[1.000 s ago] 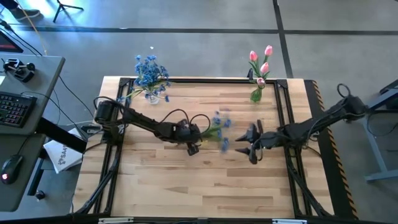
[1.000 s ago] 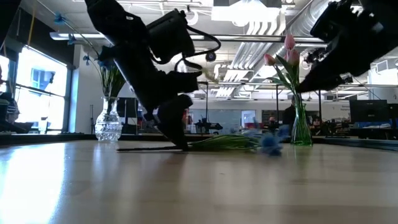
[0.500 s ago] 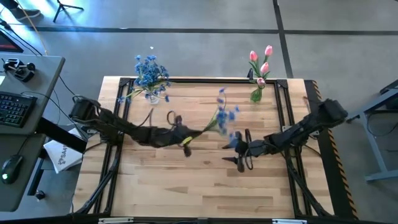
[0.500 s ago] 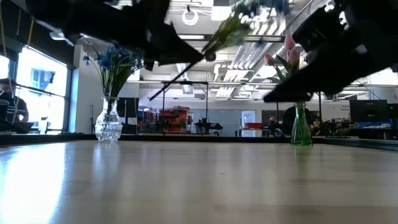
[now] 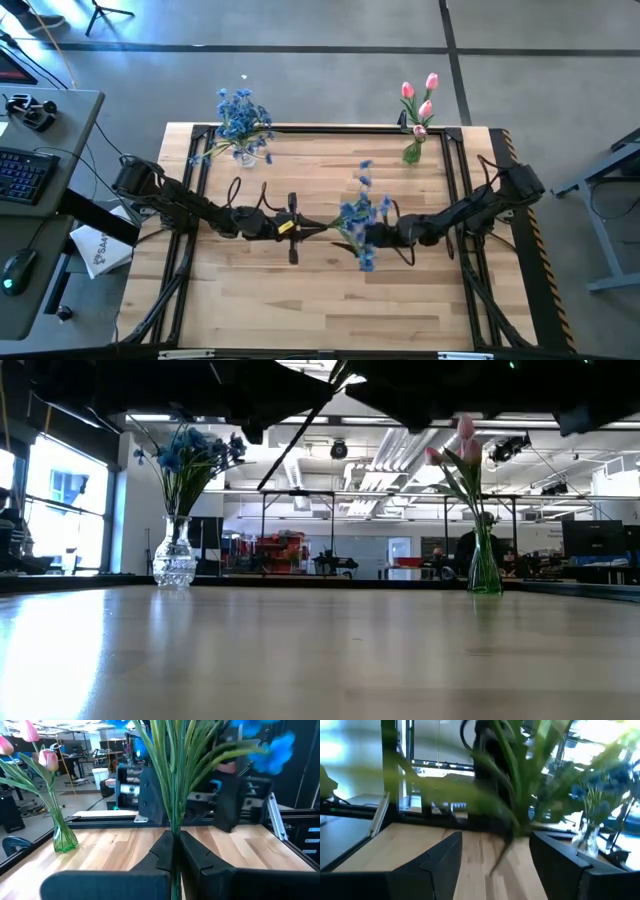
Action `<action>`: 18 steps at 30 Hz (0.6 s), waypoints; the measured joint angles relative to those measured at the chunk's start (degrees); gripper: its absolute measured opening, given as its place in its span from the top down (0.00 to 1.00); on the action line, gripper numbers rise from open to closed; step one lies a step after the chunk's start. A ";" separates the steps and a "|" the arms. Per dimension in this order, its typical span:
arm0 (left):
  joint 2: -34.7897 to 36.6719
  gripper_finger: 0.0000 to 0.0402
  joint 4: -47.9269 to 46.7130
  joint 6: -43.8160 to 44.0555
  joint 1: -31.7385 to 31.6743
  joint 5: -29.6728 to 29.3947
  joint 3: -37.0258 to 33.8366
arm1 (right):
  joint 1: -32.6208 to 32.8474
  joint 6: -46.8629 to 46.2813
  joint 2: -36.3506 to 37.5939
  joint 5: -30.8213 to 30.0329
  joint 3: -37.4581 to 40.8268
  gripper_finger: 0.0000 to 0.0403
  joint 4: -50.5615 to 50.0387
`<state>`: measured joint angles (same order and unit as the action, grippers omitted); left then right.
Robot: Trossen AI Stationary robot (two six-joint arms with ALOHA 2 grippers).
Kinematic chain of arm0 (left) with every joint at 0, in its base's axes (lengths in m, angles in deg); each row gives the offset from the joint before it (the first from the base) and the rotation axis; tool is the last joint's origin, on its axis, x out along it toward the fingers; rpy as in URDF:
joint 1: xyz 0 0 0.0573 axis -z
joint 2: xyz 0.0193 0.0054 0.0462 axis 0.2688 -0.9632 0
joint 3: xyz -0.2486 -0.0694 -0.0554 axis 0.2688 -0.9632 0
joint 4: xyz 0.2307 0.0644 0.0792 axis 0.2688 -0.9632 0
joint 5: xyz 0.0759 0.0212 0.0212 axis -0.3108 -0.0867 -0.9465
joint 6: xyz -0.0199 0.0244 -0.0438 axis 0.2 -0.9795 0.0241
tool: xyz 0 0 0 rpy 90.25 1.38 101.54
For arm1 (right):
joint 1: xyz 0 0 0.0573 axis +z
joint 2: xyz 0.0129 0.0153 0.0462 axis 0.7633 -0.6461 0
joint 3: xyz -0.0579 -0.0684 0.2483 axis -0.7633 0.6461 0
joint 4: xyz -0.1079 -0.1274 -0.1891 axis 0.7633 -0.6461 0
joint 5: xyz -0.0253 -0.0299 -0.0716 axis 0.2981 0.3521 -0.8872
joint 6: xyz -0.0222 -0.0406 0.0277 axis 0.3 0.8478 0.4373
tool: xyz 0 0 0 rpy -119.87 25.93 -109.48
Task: Sort flowers into vase by color
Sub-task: Put the blue flowers into the transparent vase
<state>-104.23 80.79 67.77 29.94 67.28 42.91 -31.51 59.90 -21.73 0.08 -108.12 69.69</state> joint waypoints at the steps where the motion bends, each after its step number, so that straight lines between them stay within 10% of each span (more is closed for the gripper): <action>1: 0.00 1.00 -0.03 0.00 0.00 0.01 0.00 | 0.00 0.81 0.03 -0.17 -1.27 0.44 -1.21; 18: 0.15 0.90 -8.53 3.68 -0.11 -1.09 0.14 | 0.84 -0.75 3.39 -7.75 -12.49 0.96 -28.86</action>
<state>-104.08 72.26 71.45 29.83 66.20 43.05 -30.68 59.15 -18.33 -7.67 -120.60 40.83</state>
